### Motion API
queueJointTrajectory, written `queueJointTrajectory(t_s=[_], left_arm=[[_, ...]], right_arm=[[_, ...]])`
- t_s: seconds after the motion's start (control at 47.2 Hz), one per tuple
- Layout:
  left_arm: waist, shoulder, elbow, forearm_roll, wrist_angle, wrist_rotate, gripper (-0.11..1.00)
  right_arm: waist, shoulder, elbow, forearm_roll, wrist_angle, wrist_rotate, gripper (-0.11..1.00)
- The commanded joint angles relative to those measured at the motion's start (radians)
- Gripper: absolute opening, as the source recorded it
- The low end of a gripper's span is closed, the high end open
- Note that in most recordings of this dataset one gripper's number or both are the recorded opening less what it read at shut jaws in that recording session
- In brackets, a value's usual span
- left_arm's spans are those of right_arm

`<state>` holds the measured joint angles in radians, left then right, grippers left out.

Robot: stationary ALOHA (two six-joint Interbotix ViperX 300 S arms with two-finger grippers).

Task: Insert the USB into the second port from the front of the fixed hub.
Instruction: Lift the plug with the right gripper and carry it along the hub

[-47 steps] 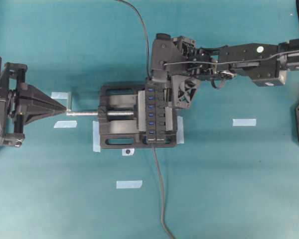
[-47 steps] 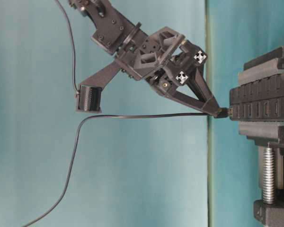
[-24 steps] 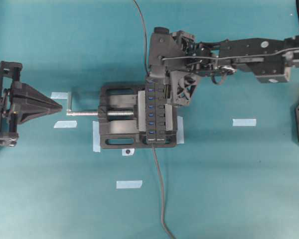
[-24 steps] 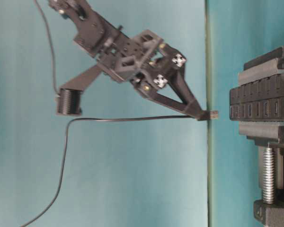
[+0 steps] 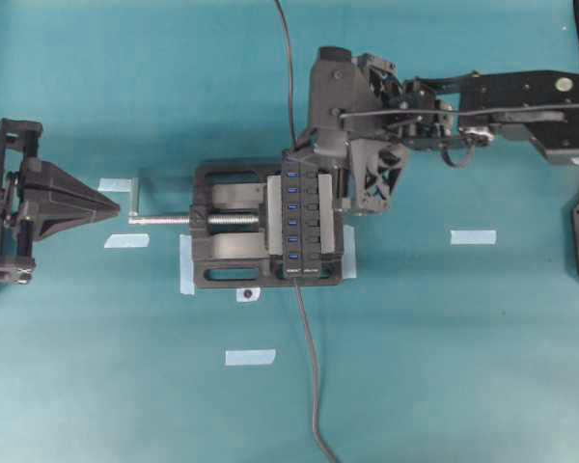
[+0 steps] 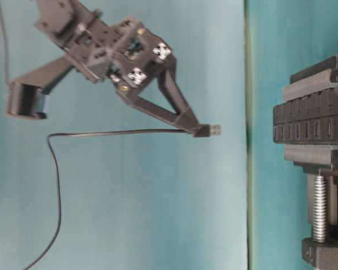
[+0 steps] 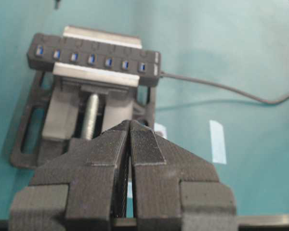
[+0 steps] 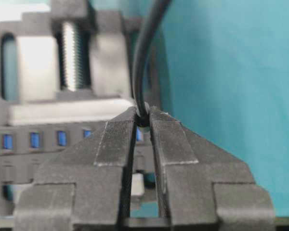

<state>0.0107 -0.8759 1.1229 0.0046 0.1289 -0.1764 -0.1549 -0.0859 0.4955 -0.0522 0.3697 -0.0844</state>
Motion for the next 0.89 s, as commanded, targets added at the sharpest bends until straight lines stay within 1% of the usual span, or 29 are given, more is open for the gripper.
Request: queueJointTrajectory(t_s=[0.0,0.233,0.445,0.53,0.869], left_arm=[[0.002,0.005,-0.012,0.002,-0.005,-0.002,0.00],[0.002,0.005,-0.012,0.002,-0.005,-0.002,0.00],[0.002,0.005,-0.015,0.002,-0.005,-0.002,0.00],[0.002,0.005,-0.014,0.002,-0.005,-0.003,0.00],[0.002,0.006,-0.012,0.000,-0.005,-0.005,0.00]], right_arm=[[0.011,-0.034,-0.017,0.003,-0.005,0.005,0.09],[0.025,-0.031,-0.011,0.015,-0.006,0.005,0.09],[0.058,-0.029,0.012,0.035,-0.014,0.011,0.09],[0.071,-0.028,0.021,0.041,-0.021,0.028,0.09],[0.107,-0.017,0.072,0.040,-0.094,0.100,0.09]])
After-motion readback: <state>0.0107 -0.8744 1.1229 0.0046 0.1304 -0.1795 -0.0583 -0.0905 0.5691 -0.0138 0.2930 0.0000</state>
